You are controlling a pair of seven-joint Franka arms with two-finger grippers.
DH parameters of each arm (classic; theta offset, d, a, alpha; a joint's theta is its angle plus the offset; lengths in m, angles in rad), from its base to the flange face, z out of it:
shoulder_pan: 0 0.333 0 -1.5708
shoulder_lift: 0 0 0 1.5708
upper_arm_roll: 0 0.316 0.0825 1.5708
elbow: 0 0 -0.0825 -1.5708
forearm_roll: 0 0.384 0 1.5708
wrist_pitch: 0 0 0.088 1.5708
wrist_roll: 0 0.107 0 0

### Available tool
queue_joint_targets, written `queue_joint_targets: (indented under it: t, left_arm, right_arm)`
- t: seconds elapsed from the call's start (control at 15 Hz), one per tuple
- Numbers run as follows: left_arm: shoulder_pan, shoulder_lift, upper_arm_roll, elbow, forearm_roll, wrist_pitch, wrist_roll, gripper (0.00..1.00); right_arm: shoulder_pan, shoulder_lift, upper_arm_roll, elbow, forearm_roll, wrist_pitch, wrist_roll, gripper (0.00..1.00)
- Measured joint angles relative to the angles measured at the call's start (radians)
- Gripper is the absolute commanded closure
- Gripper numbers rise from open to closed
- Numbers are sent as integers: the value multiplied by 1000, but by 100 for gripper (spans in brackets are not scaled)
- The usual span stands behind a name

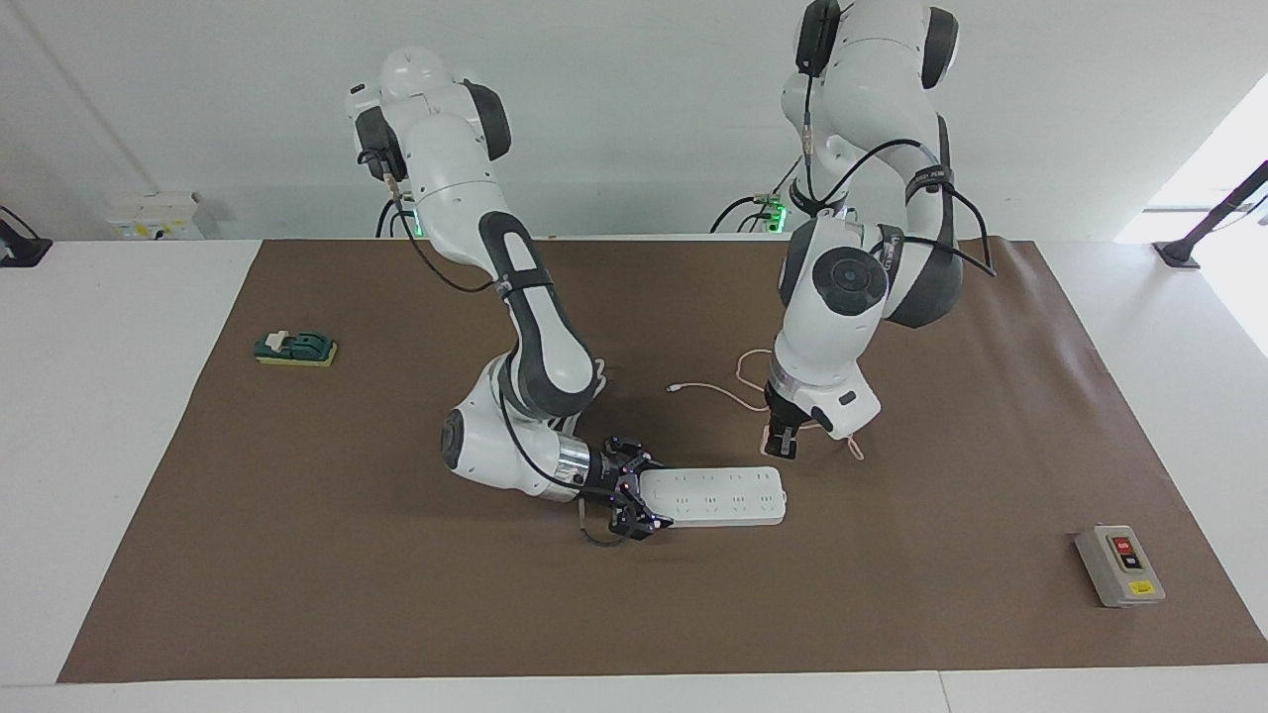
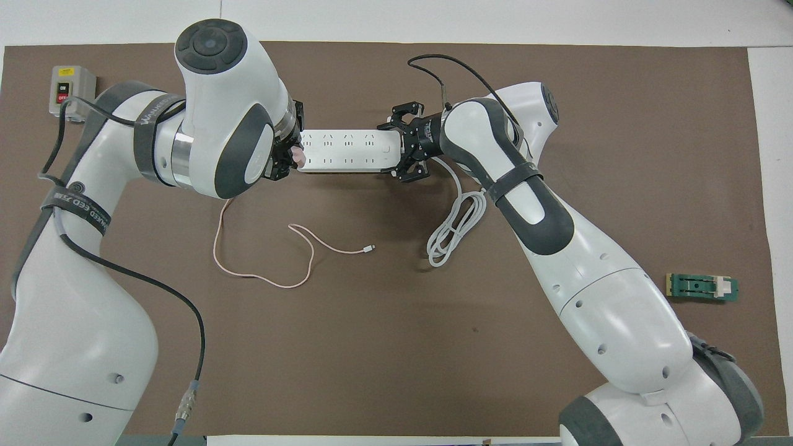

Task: Unplug charger and place it aside
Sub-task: 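Pull the pink plug out of the strip with the left gripper, then carry the plug aside with the left gripper while the right gripper withdraws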

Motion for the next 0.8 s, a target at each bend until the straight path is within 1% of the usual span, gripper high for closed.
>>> queue_joint_targets:
  t: [0.07, 0.13, 0.27, 0.4, 0.47, 0.53, 0.73, 0.8]
  left_arm:
    - [0, -7, 3, -1, 0, -18, 92, 100]
    - [1, -16, 7, -6, 0, -30, 181, 100]
    - [6, -41, 15, -36, 1, -43, 348, 99]
    - [15, -82, 23, -98, 6, -49, 496, 98]
    - [20, -110, 32, -135, 16, -49, 565, 96]
    - [30, -145, 36, -176, 33, -50, 639, 94]
    - [71, -263, 41, -305, 73, -53, 890, 91]
    - [89, -303, 41, -349, 78, -53, 968, 89]
  right_arm:
    - [0, 0, 0, 0, 0, 0, 0, 28]
    - [0, 0, 0, 0, 0, 0, 0, 0]
    - [1, 0, 0, 0, 0, 5, -2, 0]
    - [2, 0, 0, 1, -1, 8, -3, 0]
    - [2, -1, 0, 2, -1, 8, -3, 0]
    - [2, -3, 0, 2, -1, 7, -3, 0]
    - [1, -16, 0, 2, -1, 0, 0, 0]
    - [1, -24, 0, 2, -2, -1, 9, 0]
